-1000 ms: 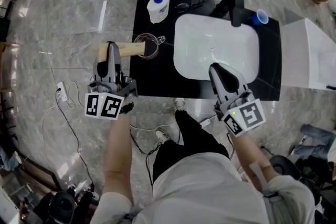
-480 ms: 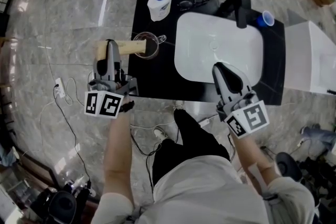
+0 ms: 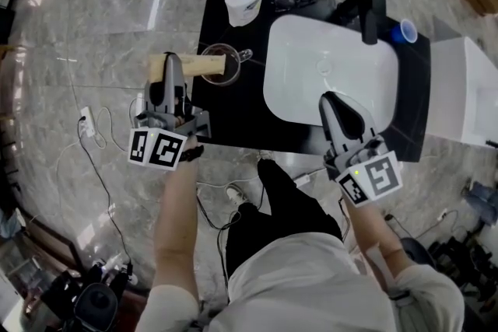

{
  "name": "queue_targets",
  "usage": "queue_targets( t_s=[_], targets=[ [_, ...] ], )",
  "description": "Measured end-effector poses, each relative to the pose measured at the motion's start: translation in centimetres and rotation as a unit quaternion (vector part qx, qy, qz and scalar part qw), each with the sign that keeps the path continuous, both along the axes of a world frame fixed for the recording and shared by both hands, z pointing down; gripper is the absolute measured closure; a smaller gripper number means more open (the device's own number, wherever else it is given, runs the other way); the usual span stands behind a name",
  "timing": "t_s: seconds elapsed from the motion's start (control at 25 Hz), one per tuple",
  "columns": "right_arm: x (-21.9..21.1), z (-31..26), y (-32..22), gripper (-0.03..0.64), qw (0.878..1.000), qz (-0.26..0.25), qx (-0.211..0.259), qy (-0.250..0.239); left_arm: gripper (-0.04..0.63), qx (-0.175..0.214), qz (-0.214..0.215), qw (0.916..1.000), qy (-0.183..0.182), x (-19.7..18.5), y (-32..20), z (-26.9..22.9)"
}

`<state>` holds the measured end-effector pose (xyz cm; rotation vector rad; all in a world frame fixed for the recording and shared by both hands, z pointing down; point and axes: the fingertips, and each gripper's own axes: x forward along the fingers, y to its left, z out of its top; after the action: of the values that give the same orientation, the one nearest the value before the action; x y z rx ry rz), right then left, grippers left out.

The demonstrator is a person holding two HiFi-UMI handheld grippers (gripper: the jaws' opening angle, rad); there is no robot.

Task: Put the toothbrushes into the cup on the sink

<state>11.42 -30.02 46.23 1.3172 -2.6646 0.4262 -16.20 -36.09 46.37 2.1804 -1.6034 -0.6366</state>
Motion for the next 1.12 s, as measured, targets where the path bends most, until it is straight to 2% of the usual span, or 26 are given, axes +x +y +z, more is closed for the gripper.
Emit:
queue_targets(
  t_s=[0.72,1.12],
  targets=[
    [0.8,2.4,-1.9,0.566,1.0,0.003,-0.022,-0.002,0.566,-0.027,0.013,0.9988,0.039,0.9,-1.6,3.4],
    [1.0,2.8,-2.3,0.566,1.0,0.003,-0.026,-0.005,0.566,-0.042,0.014,0.998,0.045,0.8,-1.9,5.0]
  ],
)
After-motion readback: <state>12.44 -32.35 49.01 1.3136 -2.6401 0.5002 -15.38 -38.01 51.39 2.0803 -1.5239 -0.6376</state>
